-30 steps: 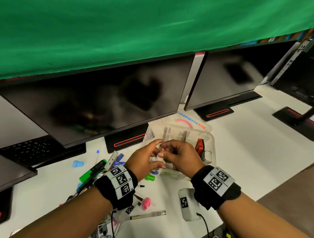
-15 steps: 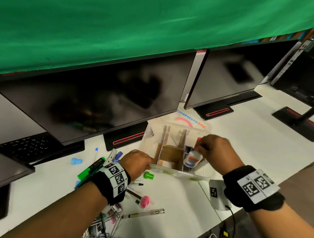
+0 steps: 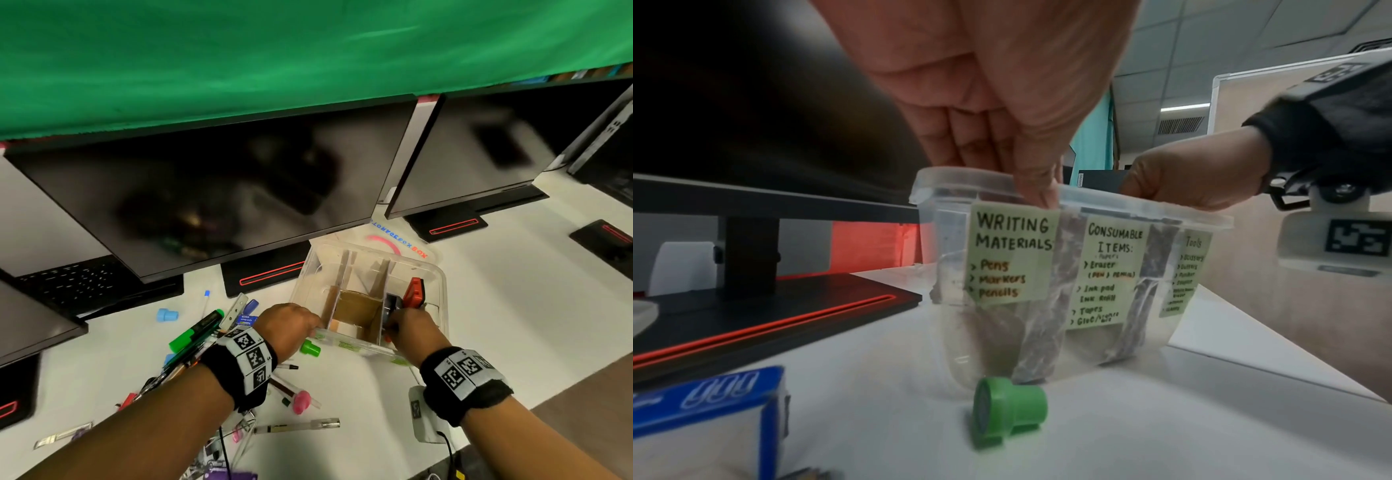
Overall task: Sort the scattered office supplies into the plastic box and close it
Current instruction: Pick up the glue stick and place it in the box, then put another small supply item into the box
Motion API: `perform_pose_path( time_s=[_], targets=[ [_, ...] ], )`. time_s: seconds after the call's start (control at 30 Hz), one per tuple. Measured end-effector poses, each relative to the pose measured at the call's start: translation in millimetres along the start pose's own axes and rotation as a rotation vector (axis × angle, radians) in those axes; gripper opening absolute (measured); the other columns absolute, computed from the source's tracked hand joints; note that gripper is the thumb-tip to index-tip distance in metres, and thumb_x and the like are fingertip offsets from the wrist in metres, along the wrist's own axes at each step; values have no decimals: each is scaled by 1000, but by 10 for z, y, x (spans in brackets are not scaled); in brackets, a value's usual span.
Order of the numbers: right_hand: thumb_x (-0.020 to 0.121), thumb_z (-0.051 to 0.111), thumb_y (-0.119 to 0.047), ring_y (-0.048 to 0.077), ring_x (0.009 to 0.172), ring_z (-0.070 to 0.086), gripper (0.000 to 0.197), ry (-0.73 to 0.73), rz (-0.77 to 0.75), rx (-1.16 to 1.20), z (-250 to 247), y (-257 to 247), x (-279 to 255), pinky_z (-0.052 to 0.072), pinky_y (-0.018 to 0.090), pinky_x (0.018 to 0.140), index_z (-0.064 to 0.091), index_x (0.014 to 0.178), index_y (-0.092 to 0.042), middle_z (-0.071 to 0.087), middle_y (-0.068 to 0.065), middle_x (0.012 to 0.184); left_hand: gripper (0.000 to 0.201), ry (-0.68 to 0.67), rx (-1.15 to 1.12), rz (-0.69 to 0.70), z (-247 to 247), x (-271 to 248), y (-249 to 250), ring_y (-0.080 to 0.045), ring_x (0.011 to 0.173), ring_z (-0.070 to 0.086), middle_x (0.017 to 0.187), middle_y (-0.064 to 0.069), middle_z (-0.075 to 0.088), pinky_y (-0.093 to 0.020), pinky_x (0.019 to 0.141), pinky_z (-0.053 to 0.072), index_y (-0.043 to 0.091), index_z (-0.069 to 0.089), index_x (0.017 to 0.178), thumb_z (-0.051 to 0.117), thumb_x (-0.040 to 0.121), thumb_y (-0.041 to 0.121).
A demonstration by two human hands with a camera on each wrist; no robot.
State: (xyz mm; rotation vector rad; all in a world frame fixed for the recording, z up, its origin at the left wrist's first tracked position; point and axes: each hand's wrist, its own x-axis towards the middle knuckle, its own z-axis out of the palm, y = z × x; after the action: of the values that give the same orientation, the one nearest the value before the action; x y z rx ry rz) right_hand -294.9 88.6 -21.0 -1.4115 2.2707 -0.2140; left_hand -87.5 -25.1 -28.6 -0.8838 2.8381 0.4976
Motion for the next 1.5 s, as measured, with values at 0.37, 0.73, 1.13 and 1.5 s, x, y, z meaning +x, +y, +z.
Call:
perform_pose_path(
  time_s=[0.37, 0.73, 1.13, 1.5],
  targets=[
    [75, 75, -17, 17, 73, 61, 3, 259, -364, 81, 89, 81, -284, 49, 28, 66, 73, 76, -15, 69, 0, 75, 28, 227, -203, -343, 4, -195, -746, -17, 116, 53, 125, 2, 58, -25, 98, 39, 23, 61, 117, 46, 95, 17],
    [82, 69, -16, 16, 77, 58, 8, 155, -331, 164, 260, 127, -258, 42, 15, 67, 72, 84, -9, 60, -2, 80, 48, -30, -17, -459, 267, -122, -942, -20, 120, 50, 129, -1, 53, -28, 100, 41, 24, 52, 127, 63, 82, 12],
    [76, 74, -10, 21, 67, 56, 8, 235, -264, 209, 311, 63, -177, 38, 15, 59, 68, 74, -6, 62, 7, 76, 33, -25, -103, -646, 314, -768, -1428, -26, 113, 54, 124, -9, 57, -32, 94, 43, 20, 60, 120, 51, 89, 11],
    [79, 73, -13, 19, 68, 54, 14, 213, -213, 263, 317, -86, -137, 36, 13, 58, 63, 71, -19, 59, 3, 77, 31, 89, -144, -538, 488, -889, -1244, -23, 115, 53, 124, -4, 59, -31, 97, 42, 21, 60, 120, 54, 91, 29]
  ],
)
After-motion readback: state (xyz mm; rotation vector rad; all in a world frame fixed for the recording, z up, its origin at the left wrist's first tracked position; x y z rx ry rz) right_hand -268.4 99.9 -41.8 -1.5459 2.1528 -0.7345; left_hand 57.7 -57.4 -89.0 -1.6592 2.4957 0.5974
